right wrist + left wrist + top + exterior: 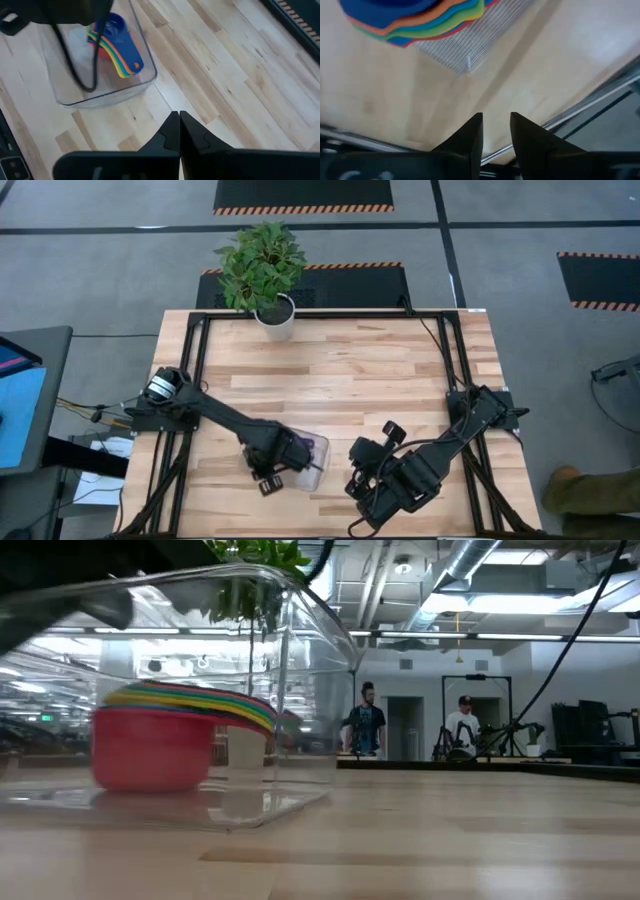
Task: Nest measuring cups in basket
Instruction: Adjust the transparent bin on the table, then return to Home Position
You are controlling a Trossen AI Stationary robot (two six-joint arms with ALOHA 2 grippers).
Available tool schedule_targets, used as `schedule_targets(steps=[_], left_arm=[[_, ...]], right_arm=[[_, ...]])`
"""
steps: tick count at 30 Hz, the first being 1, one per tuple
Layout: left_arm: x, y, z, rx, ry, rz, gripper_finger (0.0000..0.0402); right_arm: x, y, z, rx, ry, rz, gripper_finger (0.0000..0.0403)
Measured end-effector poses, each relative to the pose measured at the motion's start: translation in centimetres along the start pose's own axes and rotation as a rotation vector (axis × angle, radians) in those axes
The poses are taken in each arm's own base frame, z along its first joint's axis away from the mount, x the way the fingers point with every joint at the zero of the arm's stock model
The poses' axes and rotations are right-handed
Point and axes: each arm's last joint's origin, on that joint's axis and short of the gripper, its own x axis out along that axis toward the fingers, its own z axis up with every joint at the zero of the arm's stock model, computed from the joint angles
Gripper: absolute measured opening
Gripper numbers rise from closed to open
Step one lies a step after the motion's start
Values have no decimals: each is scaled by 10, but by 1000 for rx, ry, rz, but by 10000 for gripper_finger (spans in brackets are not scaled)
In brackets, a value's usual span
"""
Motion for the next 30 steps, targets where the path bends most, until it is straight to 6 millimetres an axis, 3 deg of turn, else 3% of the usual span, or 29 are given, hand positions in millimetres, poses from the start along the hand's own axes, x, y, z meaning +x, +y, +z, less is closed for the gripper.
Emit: schedule_targets(steps=[7,12,15,18,22,27,30], left_arm=[[7,-19,-10,-57,-34,-52,86],[-1,-22,-14,-49,-54,-35,86],[-25,-17,-18,-41,-60,3,82],[-64,-11,-26,41,-98,62,74],[-109,-13,-37,201,-166,-126,69],[-152,-17,-67,286,-224,-297,68],[-169,-19,-90,470,-269,-362,68]], right_arm=[[-2,1,-2,-35,-1,4,29],[-2,1,-2,-124,-18,-3,30],[-5,-1,1,-251,-26,2,24],[-17,-3,8,-394,-29,55,19],[-37,-7,18,-716,-24,186,17],[-56,-16,13,-769,14,311,29],[-64,-23,17,-692,-22,302,37]])
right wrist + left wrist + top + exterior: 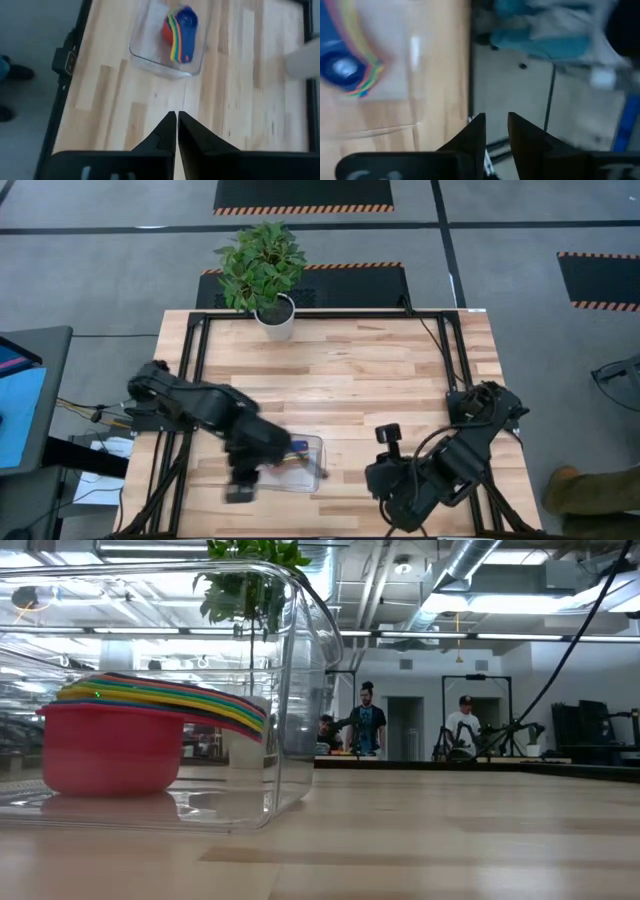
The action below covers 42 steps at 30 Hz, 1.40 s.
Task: Nest measuring cups in basket
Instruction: Return to Home Position
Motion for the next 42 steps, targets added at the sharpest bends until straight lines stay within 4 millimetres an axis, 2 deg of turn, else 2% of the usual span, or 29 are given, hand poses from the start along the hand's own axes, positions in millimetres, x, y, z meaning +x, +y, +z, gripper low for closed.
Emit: schedule_targets(steps=[3,5,8,10,13,15,17,21,24,27,29,32,35,37,40,42], left_arm=[[-27,-10,-25,179,-64,-40,68],[-50,-13,-51,245,-181,30,68],[-83,-12,-103,269,-476,261,68],[-96,-6,-139,267,-604,301,68],[-97,9,-185,332,-751,266,68],[-84,28,-205,354,-812,222,67],[-65,50,-218,333,-853,161,67],[-22,83,-226,317,-940,-19,67],[1,98,-228,422,-1056,-153,68],[18,112,-229,497,-1191,-298,68],[37,123,-226,498,-1271,-325,68],[58,139,-221,528,-1381,-351,68],[68,153,-212,522,-1462,-320,68],[75,163,-206,517,-1449,-269,68],[70,173,-199,561,-1496,-238,68],[71,183,-193,552,-1499,-155,68]], right_arm=[[-8,-8,-2,64,13,56,42],[-12,-12,-3,76,31,145,44],[-30,-24,-5,105,-73,68,44],[-46,-33,-7,124,-160,-2,44],[-54,-36,-7,97,-234,2,43],[-45,-28,-7,35,-255,17,43],[-34,-22,-11,5,-293,58,45],[-5,-27,-26,4,-444,250,45],[15,-45,-45,-1,-700,473,43],[33,-66,-73,22,-975,612,43],[53,-75,-92,88,-1086,641,45],[84,-81,-112,160,-1148,657,45],[100,-91,-118,174,-1175,686,43],[109,-99,-119,171,-1157,700,43],[120,-115,-120,157,-1131,680,44],[127,-126,-123,148,-1116,651,45]])
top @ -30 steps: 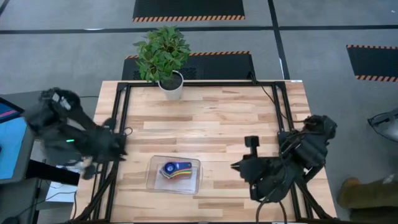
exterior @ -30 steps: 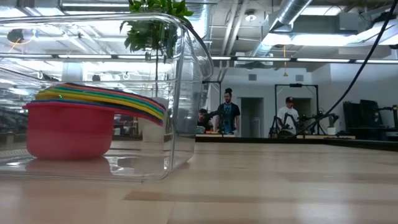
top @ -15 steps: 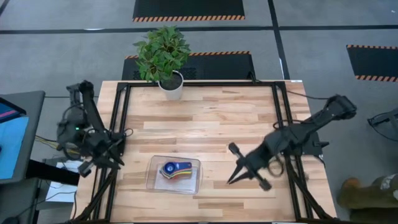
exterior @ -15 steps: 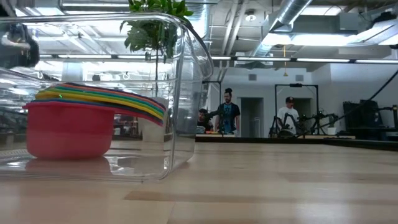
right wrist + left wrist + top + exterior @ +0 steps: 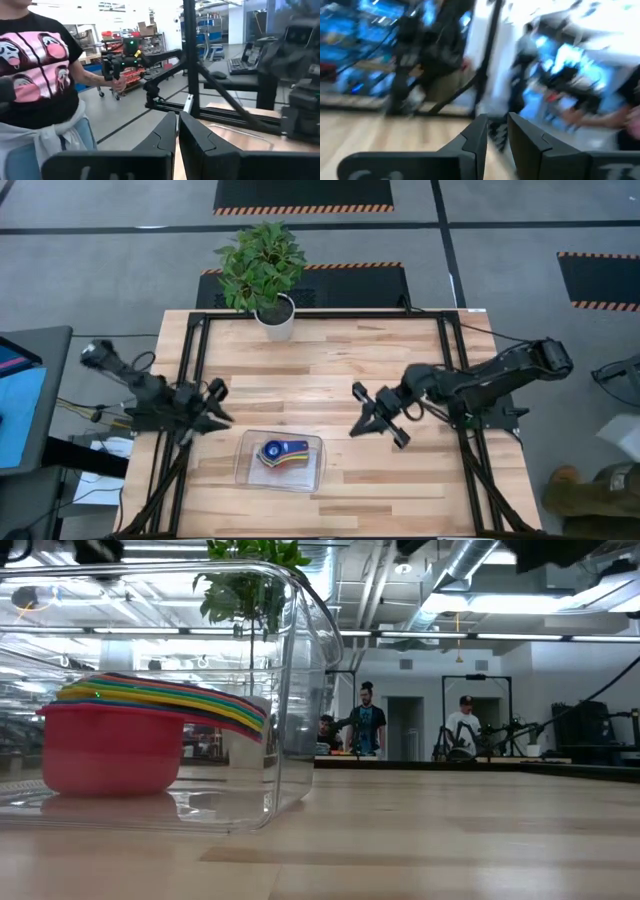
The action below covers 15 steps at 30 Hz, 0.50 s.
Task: Nest measuring cups in basket
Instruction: Return to Home Position
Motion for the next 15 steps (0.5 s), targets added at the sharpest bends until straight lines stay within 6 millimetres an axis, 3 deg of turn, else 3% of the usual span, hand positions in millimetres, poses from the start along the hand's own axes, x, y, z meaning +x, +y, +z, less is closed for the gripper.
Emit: schedule_targets(steps=[8,15], left_arm=[[-4,36,-11,1,49,100,68],[-11,52,-31,-21,21,179,68]], right_arm=[[-19,-36,-1,13,25,-54,42],[-25,-36,-18,27,53,-114,45]])
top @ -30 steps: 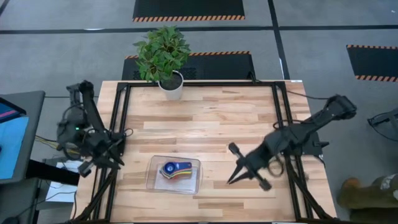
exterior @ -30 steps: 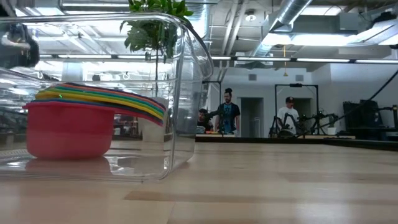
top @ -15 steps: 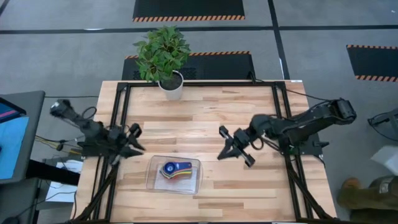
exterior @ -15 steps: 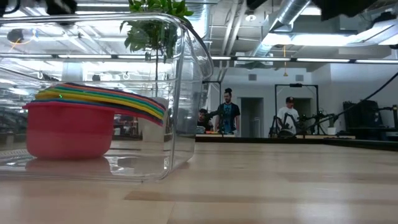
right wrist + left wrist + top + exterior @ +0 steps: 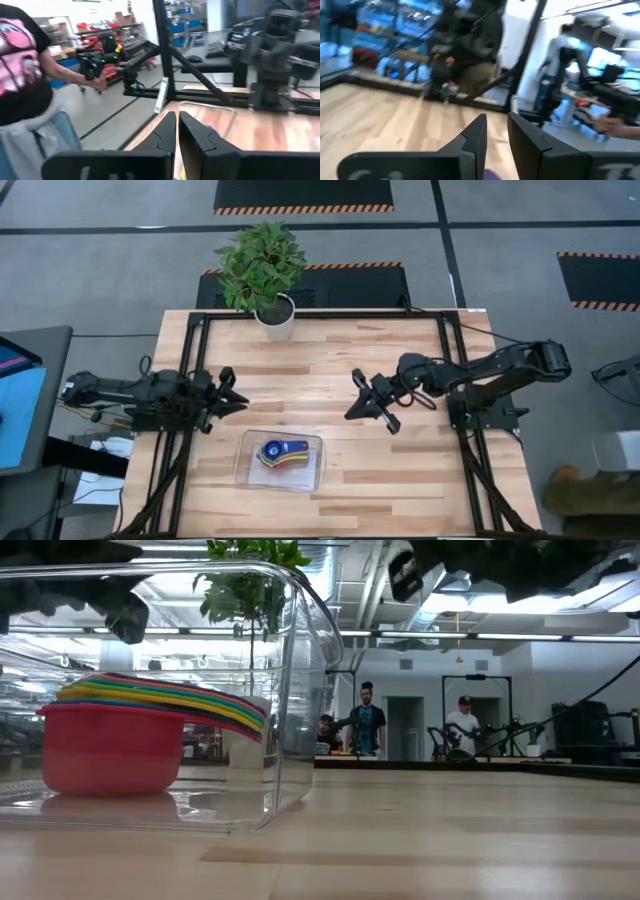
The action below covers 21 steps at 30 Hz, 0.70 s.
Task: Nest measuring cups in basket
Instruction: Return to Home Position
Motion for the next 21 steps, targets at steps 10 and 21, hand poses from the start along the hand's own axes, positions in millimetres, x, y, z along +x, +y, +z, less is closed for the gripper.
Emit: schedule_targets(steps=[10,21], left_arm=[[-3,4,-16,43,-16,-24,68],[-3,5,-17,-83,-5,-25,68]], right_arm=[[-29,-1,-35,-37,-91,-76,45],[-98,4,-70,27,-197,-92,44]])
